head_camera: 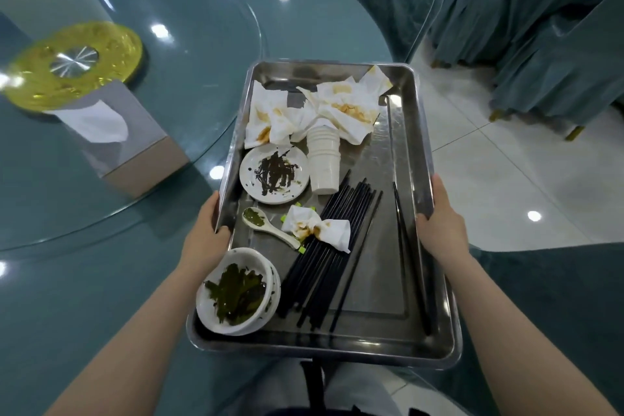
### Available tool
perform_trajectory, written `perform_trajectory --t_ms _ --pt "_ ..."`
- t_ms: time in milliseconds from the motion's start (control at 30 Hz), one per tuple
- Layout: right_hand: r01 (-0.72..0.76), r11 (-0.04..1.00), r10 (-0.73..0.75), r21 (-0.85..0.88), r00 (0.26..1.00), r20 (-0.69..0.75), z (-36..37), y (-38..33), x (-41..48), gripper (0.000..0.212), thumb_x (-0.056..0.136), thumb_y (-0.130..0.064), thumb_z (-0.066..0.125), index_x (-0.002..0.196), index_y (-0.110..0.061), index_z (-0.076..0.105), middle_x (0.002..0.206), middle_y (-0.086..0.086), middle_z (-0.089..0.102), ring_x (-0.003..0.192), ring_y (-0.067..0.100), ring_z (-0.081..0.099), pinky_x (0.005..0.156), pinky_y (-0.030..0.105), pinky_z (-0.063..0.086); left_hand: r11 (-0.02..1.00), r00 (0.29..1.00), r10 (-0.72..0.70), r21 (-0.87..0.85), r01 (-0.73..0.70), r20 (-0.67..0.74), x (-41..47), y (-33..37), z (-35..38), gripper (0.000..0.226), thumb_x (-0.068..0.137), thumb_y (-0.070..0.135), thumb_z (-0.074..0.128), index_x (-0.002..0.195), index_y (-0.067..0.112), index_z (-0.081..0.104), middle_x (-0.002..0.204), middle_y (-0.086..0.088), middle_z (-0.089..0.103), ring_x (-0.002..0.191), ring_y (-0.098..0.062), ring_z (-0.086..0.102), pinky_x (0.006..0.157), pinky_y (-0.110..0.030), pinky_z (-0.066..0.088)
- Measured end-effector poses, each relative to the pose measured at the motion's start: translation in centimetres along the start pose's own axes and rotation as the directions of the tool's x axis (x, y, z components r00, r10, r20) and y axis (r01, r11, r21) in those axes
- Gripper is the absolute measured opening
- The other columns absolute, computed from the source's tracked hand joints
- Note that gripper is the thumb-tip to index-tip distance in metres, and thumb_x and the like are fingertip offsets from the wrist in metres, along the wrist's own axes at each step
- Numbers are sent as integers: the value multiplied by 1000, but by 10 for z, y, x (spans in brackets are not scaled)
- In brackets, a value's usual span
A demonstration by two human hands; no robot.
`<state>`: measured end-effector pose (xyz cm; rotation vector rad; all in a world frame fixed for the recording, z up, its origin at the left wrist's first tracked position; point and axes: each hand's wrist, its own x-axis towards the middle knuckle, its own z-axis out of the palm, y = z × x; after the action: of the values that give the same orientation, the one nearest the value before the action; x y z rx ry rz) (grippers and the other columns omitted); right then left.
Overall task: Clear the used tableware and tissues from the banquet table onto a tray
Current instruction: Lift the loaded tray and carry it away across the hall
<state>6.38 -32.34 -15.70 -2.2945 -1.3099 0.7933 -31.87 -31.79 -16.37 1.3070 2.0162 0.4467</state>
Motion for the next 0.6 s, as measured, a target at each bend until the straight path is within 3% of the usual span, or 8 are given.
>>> perform_trajectory --t_ms 100,167,333,467,533,600 --pt "-8 1000 8 27 1000 -2 -1 13 -19 81 94 -12 50 147 -50 2 79 -3 49 60 12 53 47 20 34 1000 1000 5 -15 -5 -5 -21 -9 4 73 90 9 49 149 39 17 149 -3 40 112 -25 54 85 -35 45" --pt "-23 999 23 40 1000 1 -3 22 -35 81 94 -12 50 146 -51 2 77 -3 50 61 15 55 46 21 37 1000 1000 19 -8 -19 0 -35 -18 5 74 89 9 50 148 39 17 148 -3 41 108 -23 54 84 -35 45" --pt "-55 998 55 40 998 9 -4 42 -74 82 94 -11 49 148 -49 -1 79 3 59 62 22 60 46 25 42 998 995 66 9 -67 69 -57 -34 0 81 83 10 53 144 48 15 143 -1 47 82 -12 56 65 -28 45" --pt "-72 993 75 90 997 -31 -5 45 -100 76 95 -14 49 150 -44 7 91 3 62 65 13 58 47 21 44 989 985 128 56 -135 119 -61 -32 -9 87 83 7 51 143 55 11 138 -2 52 67 0 49 51 -20 38" --pt "-54 991 60 118 997 -45 -9 47 -111 74 95 -12 50 150 -44 13 110 4 65 73 11 60 59 22 51 984 982 150 82 -160 116 -65 -29 -14 82 83 8 52 142 53 19 131 -4 57 70 3 48 51 -18 37" --pt "-14 991 24 134 997 -73 -20 49 -121 75 93 -8 53 151 -39 17 130 2 60 92 16 61 85 26 47 978 977 194 64 -200 92 -72 -23 -19 79 79 7 55 138 52 28 122 -4 62 72 4 47 53 -18 36"
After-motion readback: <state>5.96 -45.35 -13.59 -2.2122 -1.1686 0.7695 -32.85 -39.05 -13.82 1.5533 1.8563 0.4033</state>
